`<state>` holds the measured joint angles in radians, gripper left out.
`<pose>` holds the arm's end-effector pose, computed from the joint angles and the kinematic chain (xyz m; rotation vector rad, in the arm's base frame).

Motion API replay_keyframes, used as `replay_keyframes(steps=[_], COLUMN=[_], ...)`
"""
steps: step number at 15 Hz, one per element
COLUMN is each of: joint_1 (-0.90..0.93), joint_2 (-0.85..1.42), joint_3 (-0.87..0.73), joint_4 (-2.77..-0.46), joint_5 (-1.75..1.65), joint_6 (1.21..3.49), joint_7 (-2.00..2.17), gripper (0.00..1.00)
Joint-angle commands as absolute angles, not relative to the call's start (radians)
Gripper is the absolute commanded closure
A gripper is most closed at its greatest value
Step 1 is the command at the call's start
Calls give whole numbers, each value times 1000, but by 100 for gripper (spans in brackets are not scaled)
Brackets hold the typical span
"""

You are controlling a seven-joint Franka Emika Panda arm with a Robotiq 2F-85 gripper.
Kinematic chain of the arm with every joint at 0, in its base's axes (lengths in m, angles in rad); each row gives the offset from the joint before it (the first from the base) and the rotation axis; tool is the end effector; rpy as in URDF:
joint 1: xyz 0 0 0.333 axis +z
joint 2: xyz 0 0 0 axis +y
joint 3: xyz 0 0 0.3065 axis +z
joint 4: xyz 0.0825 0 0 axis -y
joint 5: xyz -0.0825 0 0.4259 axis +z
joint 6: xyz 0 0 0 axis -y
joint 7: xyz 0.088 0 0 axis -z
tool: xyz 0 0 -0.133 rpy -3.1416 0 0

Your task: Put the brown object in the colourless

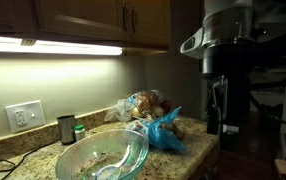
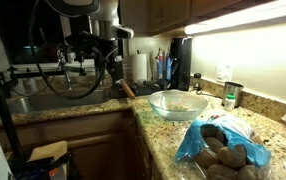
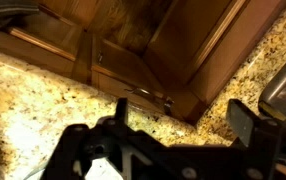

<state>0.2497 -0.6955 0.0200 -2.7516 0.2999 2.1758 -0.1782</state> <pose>0.3684 0.1187 0.3760 -2.8591 -0.4138 -0.1582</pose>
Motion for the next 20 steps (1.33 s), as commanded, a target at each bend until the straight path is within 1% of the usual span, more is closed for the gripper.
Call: replay_keyframes(steps=[1,11,20], joint_1=[246,244,181], joint_2=[-696,-695,-675], joint_3=[22,22,15], joint_4=[-2749,-2748,-2728], joint_5=[301,298,212], joint_6=[2172,2171,2159], joint_7=[-179,-180,-181], gripper=[0,0,0])
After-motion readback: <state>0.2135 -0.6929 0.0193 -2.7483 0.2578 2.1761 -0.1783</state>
